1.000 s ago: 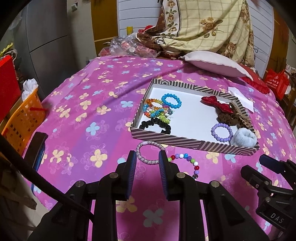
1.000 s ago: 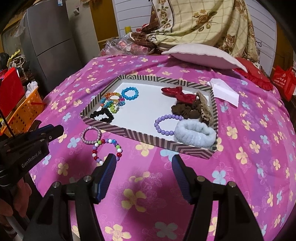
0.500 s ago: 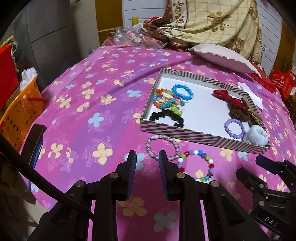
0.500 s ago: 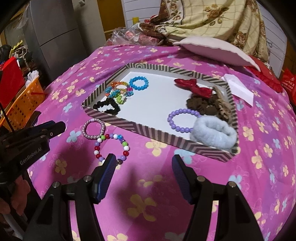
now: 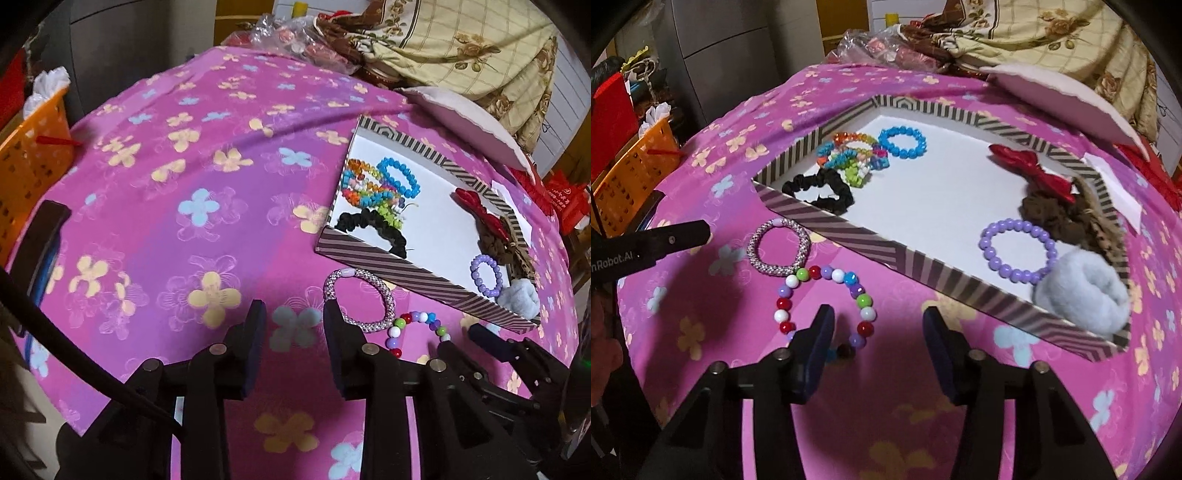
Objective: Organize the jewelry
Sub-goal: 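Grasp the silver rope bracelet with the left tool while the right tool grasps the multicolor bead bracelet, then carry both bracelets into the striped box and open both tools to release them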
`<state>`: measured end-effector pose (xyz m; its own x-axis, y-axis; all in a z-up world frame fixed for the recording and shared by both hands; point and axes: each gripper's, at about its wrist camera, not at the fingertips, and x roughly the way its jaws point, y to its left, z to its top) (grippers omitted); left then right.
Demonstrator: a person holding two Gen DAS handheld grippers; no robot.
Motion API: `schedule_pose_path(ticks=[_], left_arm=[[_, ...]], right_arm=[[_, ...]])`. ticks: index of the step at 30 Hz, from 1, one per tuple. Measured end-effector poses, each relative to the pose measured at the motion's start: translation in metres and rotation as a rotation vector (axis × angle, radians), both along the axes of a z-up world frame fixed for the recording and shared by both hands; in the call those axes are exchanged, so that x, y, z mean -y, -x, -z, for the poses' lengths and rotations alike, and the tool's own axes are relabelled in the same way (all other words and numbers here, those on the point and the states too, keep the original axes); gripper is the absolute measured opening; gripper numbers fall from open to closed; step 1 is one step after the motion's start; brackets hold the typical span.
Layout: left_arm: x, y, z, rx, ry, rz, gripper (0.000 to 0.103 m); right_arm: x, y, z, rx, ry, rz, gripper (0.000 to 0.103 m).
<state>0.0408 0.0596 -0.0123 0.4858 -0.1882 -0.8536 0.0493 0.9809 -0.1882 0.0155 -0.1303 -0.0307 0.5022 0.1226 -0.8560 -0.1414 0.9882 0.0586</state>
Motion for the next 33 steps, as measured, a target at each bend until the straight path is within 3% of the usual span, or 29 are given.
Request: schedule_pose_path(ticks=[2, 7, 18, 19, 20, 23, 33], left_arm=[[0.003, -0.005, 0.006, -0.017, 0.005, 0.000, 0.051], [0.015, -0.013, 0.018, -0.057, 0.021, 0.021, 0.052], [0.038, -0.016, 0.024, -0.040, -0.076, 0.037, 0.055], [0.039, -0.015, 0.025, -0.036, -0.094, 0.036, 0.050], [0.039, -0.016, 0.025, -0.033, -0.103, 0.032, 0.036], [0.035, -0.015, 0.025, -0.043, -0.089, 0.027, 0.027], [0.025, 0.012, -0.013, 0.054, -0.078, 0.044, 0.026]], right_arm=[[-0.002, -0.001, 0.003, 0.009, 0.023, -0.016, 0.041], [-0.004, 0.003, 0.003, 0.029, 0.099, -0.058, 0.011], [0.010, 0.005, 0.004, 0.038, 0.050, -0.050, 0.014], [0.009, 0.005, 0.004, 0.036, 0.055, -0.054, 0.013], [0.009, 0.005, 0.003, 0.033, 0.054, -0.058, 0.011], [0.007, 0.008, -0.001, 0.036, 0.057, -0.065, 0.009], [0.000, 0.027, -0.051, 0.125, 0.072, -0.099, 0.009]])
